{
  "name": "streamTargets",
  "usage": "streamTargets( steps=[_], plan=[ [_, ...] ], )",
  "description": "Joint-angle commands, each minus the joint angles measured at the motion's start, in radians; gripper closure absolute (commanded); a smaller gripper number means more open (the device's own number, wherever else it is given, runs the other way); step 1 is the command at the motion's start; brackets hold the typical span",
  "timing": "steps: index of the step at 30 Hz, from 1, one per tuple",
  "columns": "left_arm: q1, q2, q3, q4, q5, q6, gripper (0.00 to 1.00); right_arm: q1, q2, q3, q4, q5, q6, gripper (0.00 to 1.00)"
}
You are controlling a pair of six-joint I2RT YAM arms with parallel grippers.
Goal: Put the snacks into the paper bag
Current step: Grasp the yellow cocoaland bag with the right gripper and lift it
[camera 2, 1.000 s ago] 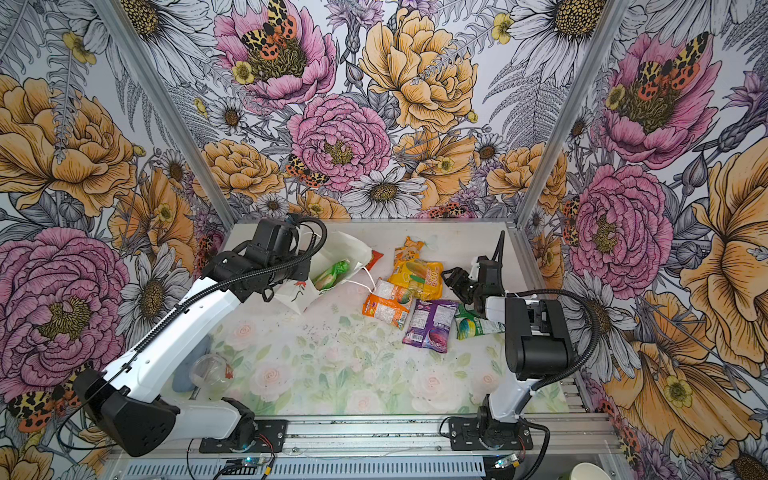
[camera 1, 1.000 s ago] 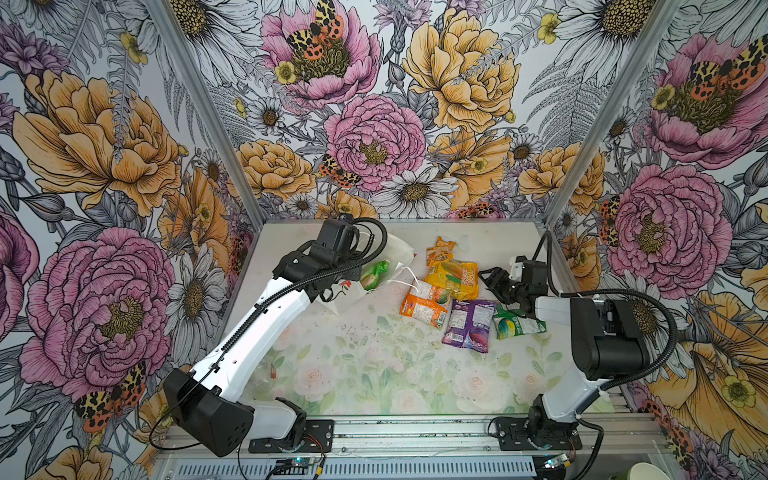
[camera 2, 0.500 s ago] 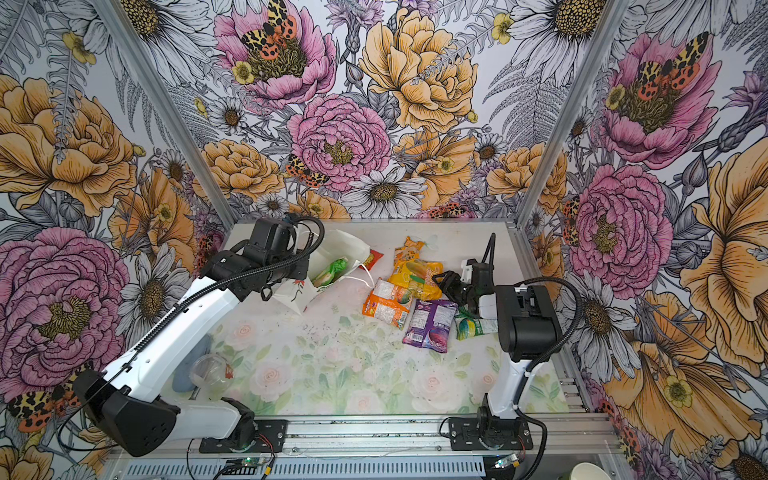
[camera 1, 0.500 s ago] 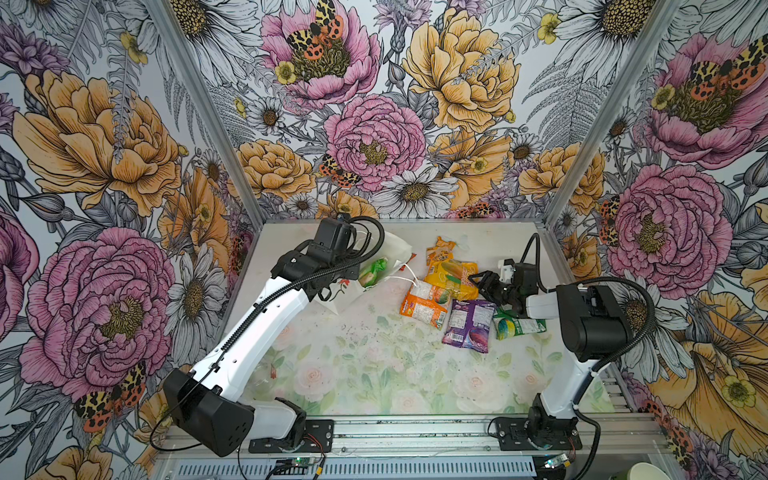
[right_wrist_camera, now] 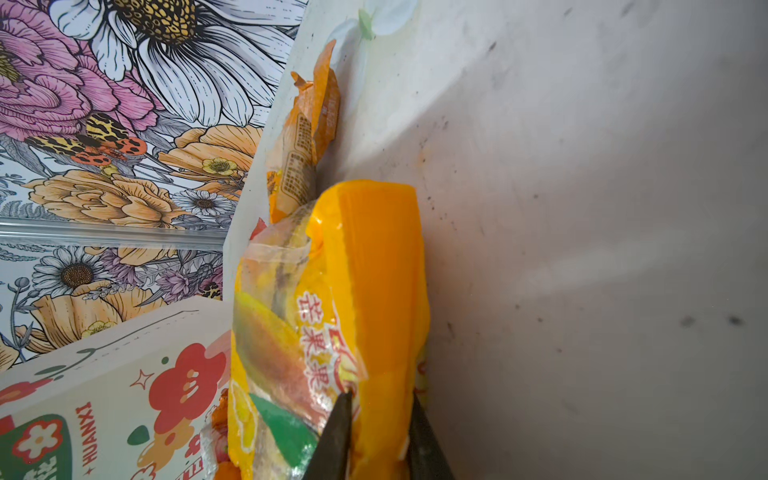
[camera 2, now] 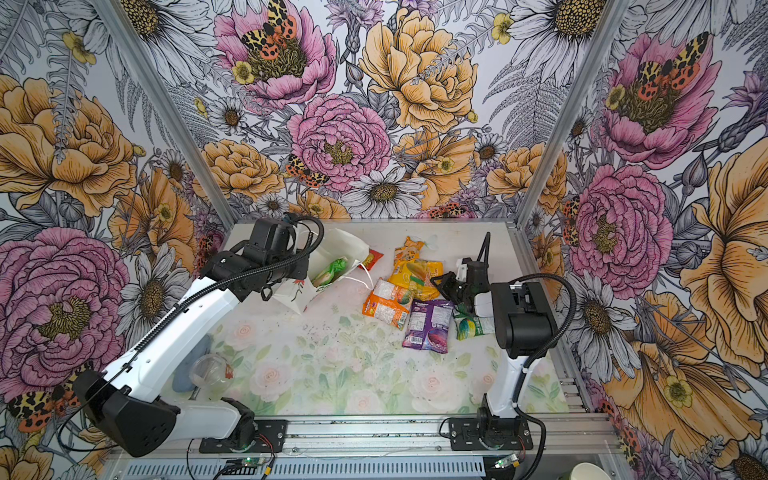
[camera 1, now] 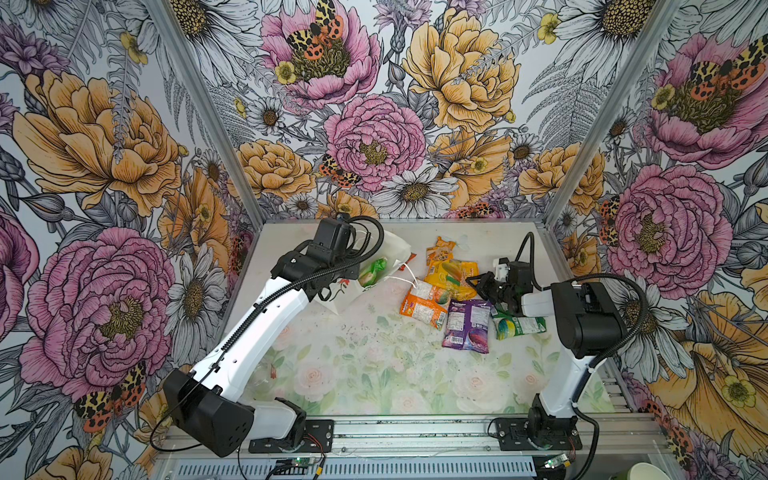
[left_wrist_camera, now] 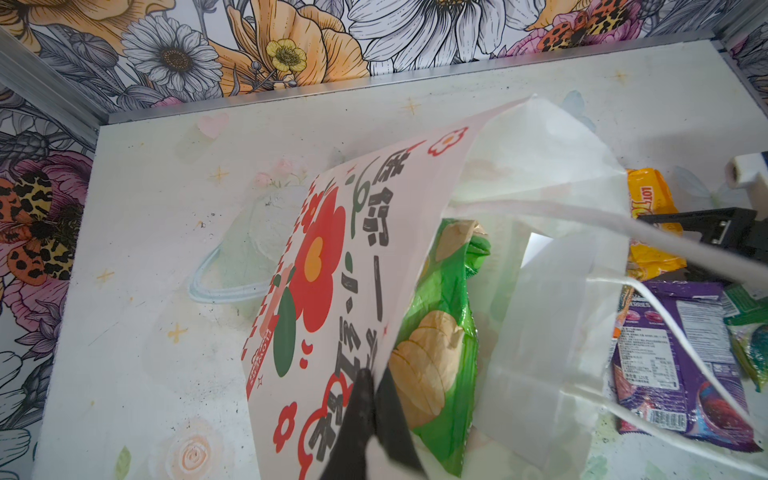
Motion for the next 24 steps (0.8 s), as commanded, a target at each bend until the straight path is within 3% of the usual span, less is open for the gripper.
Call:
streamTargets(
  steps=[1,8,18,24],
  plan=[
    [0.013,-0.012,-0.012,0.008,0.018,-0.012,1.00,0.010,-0.045,-0.002,-0.037,0.032,-0.027,0.90],
    [0.020,-0.009,-0.013,0.008,0.018,-0.015,1.00,0.015,-0.112,0.000,-0.086,0.049,-0.043,1.00],
    [0.022,-0.020,-0.017,0.015,0.018,-0.018,1.00,0.042,-0.199,0.045,-0.199,0.044,-0.073,1.00],
    [0.023,-0.020,-0.018,0.019,0.018,-0.023,1.00,0.064,-0.269,0.144,-0.443,0.092,-0.103,1.00]
  ],
)
